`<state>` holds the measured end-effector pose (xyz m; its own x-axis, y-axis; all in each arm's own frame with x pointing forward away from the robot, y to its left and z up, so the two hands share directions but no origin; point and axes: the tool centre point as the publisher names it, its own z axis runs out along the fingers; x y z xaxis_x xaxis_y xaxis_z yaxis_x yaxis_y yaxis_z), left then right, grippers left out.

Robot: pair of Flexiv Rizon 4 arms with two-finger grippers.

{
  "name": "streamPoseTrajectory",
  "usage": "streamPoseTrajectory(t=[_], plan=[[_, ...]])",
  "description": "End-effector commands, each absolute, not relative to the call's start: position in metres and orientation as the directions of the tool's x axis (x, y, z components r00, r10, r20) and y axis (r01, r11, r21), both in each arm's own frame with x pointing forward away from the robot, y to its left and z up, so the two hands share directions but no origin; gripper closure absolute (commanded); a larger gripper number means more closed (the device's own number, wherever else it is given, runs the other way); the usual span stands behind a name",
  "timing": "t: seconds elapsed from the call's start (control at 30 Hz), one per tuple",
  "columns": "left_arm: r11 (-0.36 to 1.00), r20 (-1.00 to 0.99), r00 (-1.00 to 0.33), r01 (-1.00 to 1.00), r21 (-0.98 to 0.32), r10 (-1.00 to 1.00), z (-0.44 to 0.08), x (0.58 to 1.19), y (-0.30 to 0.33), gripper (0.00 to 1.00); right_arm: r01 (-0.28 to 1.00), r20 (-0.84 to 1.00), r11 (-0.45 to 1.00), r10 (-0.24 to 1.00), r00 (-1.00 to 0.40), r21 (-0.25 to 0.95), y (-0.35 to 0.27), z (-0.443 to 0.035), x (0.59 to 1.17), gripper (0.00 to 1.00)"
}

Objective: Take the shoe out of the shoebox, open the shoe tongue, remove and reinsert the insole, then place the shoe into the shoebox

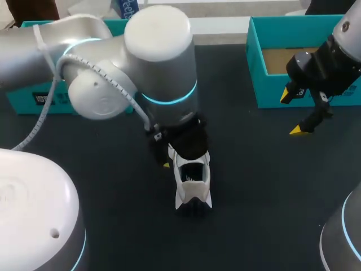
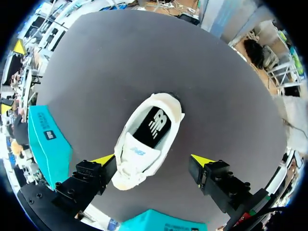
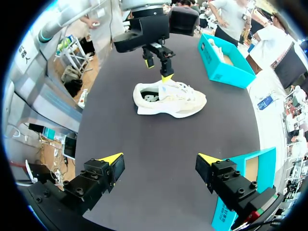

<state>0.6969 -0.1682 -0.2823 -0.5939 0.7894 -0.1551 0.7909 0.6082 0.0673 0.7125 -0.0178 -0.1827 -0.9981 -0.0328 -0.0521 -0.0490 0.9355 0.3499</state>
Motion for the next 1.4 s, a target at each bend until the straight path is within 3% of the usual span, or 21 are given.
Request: streamPoseTrajectory(t=[0.03, 0.3, 0.4, 0.5, 0.73, 1.03, 1.4], plan=[[0.929, -0.225, -0.902, 0.368, 0.051, 0.369, -0.289, 0.683, -0.171, 0.0, -0.049, -0.05, 0.936, -0.033, -0.998, 0.348, -0.017, -0.184, 0.714, 0.0], [0.983, -0.138, -0.982, 0.148, -0.11, 0.133, -0.303, 0.675, -0.174, 0.0, -0.049, -0.05, 0.936, -0.033, -0.998, 0.348, -0.017, -0.184, 0.714, 0.0], [0.98, -0.118, -0.988, 0.12, -0.162, 0.101, -0.309, 0.67, -0.178, 0.13, -0.049, -0.05, 0.936, -0.033, -0.998, 0.348, -0.017, -0.184, 0.714, 0.0], [0.971, -0.106, -0.991, 0.101, -0.219, 0.079, -0.31, 0.662, -0.178, 0.19, -0.049, -0.05, 0.936, -0.033, -0.998, 0.348, -0.017, -0.184, 0.714, 0.0], [0.963, -0.1, -0.995, 0.017, -0.27, -0.011, -0.313, 0.644, -0.179, 0.12, -0.049, -0.05, 0.936, -0.033, -0.998, 0.348, -0.017, -0.184, 0.714, 0.0], [0.97, -0.058, -0.998, 0.007, -0.245, -0.008, -0.331, 0.632, -0.189, 0.12, -0.049, -0.05, 0.936, -0.033, -0.998, 0.348, -0.017, -0.184, 0.714, 0.0], [0.986, -0.054, -0.998, -0.008, -0.169, -0.017, -0.363, 0.627, -0.202, 0.21, -0.049, -0.05, 0.936, -0.033, -0.998, 0.348, -0.017, -0.184, 0.714, 0.0]])
